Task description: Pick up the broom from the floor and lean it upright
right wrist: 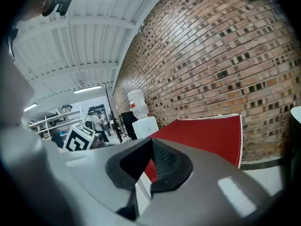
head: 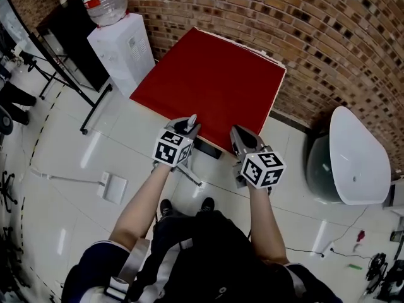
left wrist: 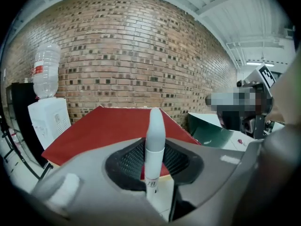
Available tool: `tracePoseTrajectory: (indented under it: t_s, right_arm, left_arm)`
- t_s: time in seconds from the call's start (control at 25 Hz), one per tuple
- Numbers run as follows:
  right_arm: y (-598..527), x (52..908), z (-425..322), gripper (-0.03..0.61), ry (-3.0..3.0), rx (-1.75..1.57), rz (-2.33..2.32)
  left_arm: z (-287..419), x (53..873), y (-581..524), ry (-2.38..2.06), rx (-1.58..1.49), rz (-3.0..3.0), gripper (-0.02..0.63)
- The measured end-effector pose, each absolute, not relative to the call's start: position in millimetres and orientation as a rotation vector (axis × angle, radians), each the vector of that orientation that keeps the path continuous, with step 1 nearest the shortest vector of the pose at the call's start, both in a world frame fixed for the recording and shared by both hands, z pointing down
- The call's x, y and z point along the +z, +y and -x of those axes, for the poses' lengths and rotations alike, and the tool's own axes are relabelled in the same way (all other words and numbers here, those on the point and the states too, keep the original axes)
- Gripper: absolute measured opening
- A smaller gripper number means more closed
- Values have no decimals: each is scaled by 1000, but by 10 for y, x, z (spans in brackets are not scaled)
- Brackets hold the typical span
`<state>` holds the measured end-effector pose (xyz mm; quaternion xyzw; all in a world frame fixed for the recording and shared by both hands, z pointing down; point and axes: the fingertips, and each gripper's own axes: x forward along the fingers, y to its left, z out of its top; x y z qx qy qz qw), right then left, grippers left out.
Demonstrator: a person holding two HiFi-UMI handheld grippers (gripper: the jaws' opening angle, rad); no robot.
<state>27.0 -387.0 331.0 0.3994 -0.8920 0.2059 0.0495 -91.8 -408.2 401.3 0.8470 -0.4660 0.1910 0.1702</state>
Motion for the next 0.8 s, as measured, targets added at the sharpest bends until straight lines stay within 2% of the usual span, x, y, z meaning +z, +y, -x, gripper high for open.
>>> tracePoseTrajectory:
  t_s: [0.52, 0.56, 0.64, 0.8]
  right_arm:
    - [-3841, 3429, -523, 5, -2679, 648, -1250]
    - [-3841, 3421, -499, 5, -2684, 645, -1244]
    - [-3858, 3380, -443, 5, -2700, 639, -1232]
    - [-3887, 3259, -285, 5, -2743, 667, -1236]
  left_arm:
    - [774, 4047, -4380, -1384, 500, -2485, 103]
    - [767, 4029, -4369, -1382, 496, -2493, 144]
    - [767, 3979, -4339, -1381, 495, -2504, 181]
    - [800, 3870, -4195, -1372, 469, -2508, 190]
